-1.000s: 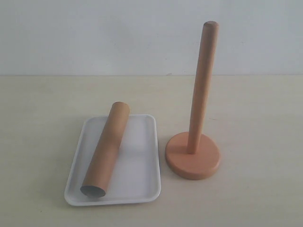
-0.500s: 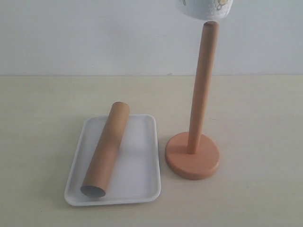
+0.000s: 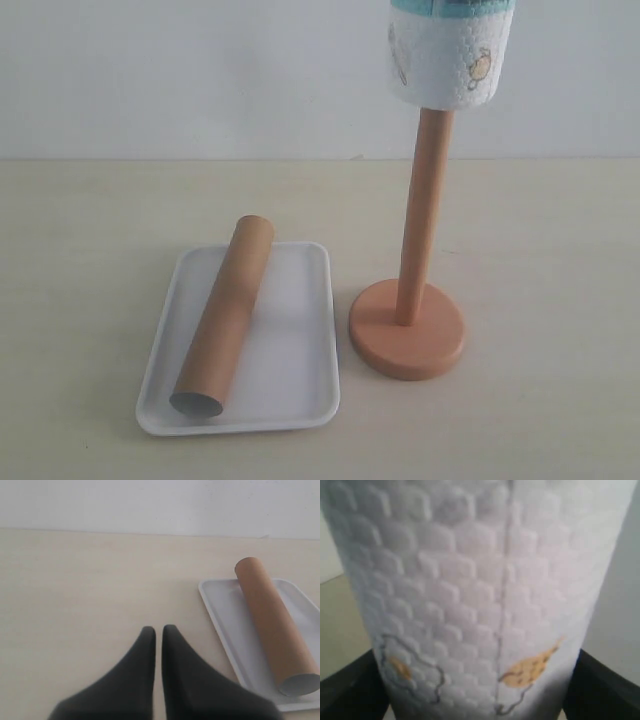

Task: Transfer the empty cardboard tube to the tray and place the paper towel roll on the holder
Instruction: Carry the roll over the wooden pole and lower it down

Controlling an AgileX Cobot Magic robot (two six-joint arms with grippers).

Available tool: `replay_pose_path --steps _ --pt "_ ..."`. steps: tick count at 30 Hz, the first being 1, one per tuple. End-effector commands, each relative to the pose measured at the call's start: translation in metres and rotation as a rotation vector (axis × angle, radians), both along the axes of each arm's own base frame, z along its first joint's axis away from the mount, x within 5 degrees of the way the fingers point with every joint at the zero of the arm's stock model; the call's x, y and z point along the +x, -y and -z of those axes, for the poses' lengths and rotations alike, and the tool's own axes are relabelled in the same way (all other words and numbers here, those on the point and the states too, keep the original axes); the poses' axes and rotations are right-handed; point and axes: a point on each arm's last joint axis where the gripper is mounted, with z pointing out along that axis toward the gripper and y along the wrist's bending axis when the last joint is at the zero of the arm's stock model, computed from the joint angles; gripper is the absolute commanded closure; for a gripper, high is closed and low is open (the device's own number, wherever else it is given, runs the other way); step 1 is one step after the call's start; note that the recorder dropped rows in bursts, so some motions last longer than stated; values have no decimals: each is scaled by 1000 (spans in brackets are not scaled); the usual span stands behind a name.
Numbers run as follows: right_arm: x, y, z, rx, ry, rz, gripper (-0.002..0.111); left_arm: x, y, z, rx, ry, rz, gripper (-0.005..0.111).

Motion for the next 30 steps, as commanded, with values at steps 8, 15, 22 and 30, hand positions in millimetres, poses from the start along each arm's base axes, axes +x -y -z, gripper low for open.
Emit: replay_pose_path --steps 8,15,22,30 --pt "15 4 39 22 1 116 107 0 0 1 6 4 -2 103" --pt "18 13 86 -4 -11 219 107 0 0 1 6 4 -2 103" --pt "11 3 103 31 -5 231 107 0 0 1 6 4 -2 103" --pt "17 -12 119 21 -63 205 107 0 0 1 6 4 -2 103"
